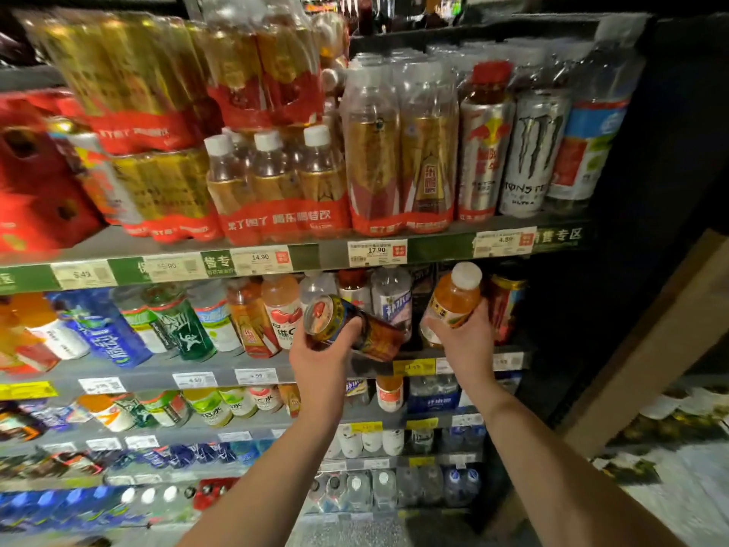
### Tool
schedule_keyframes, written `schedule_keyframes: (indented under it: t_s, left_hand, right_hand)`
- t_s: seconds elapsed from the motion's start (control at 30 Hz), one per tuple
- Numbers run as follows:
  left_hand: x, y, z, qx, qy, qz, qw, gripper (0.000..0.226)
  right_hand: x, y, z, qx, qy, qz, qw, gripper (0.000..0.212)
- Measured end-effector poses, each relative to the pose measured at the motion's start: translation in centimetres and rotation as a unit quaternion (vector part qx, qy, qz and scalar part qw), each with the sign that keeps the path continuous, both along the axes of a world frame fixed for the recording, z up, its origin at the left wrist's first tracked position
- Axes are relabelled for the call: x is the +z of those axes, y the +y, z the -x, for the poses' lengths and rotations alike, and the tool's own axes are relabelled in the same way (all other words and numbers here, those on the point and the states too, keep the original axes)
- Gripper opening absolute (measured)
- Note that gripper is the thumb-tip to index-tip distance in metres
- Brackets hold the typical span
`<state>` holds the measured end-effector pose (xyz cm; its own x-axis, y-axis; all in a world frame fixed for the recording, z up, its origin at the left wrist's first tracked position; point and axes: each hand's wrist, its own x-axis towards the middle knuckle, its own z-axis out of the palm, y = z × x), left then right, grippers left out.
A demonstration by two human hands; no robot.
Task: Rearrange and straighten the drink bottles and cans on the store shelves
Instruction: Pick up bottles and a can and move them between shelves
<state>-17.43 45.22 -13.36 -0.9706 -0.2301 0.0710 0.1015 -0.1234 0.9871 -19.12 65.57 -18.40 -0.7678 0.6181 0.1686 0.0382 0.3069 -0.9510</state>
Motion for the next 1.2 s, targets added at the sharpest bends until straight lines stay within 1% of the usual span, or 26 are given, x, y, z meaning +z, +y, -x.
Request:
schedule_keyframes:
  t_s: [0.13,0.2,0.3,0.4,0.5,0.53,0.6,0.67,0.73,0.8,0.9,1.0,1.07,1.13,1.2]
  left_hand:
    - [-0.1,-0.3,-0.6,-0.005,-0.002,-0.005,1.000,0.036]
    - [-0.3,-1.4,-0.1,-0.014,-0.003,-0.009,1.000,0.036]
    - [-0.4,-2.5,0.5,-0.030,0.001,0.007,1.000,0.045]
    - [-0.4,-3.0,0.9,-0.045,0.005,0.024,0.999,0.048]
    - [-0.3,-3.0,1.3,-0.062,-0.004,0.031,0.998,0.062]
    - [-0.2,-2.8,1.4,-0.069,-0.002,0.032,0.997,0.059]
    - [0.0,-2.3,1.3,-0.080,0.008,0.036,0.996,0.047]
    - [0.3,-1.6,1.0,-0.092,0.017,0.038,0.995,0.039]
    - [0.3,-0.9,0.6,-0.099,0.023,0.036,0.994,0.037]
    - [0.3,-0.2,0.3,-0.096,0.021,0.034,0.995,0.035]
    - [0.2,1.1,-0.3,-0.090,0.011,0.035,0.995,0.034]
    - [0.2,2.6,-0.8,-0.086,0.000,0.035,0.996,0.039]
    - [0.1,3.5,-1.2,-0.084,-0.001,0.039,0.996,0.040]
    - [0.0,4.1,-1.4,-0.083,-0.008,0.041,0.996,0.043]
    - [-0.1,4.8,-1.6,-0.081,-0.012,0.049,0.995,0.043]
  right_hand:
    - [-1.7,0.5,0.7,-0.020,-0.022,-0.028,0.999,0.061]
    - [-2.2,0.0,1.4,-0.039,-0.034,-0.048,0.998,0.062]
    - [-2.8,-0.2,2.7,-0.055,-0.047,-0.096,0.993,0.066]
    - [-1.8,-0.9,3.0,-0.077,-0.060,-0.143,0.985,0.065]
    - [-1.4,-1.5,2.9,-0.091,-0.057,-0.168,0.980,0.064]
    - [-1.2,-1.5,2.8,-0.095,-0.061,-0.177,0.978,0.065]
    - [-1.2,-1.5,2.6,-0.091,-0.067,-0.186,0.976,0.067]
    - [-1.5,-1.0,2.0,-0.083,-0.065,-0.174,0.979,0.069]
    - [-1.9,-0.5,1.1,-0.079,-0.050,-0.154,0.984,0.071]
    - [-2.1,0.4,-0.1,-0.093,-0.019,-0.145,0.985,0.066]
    - [-2.4,2.8,-1.7,-0.132,0.022,-0.105,0.985,0.059]
    - [-3.0,5.3,-2.6,-0.168,0.016,-0.090,0.982,0.071]
    - [-3.0,6.4,-2.5,-0.173,0.003,-0.050,0.984,0.082]
    - [-3.1,7.6,-2.0,-0.139,-0.010,-0.012,0.990,0.093]
    - [-3.4,9.1,-1.4,-0.097,-0.035,0.013,0.995,0.097]
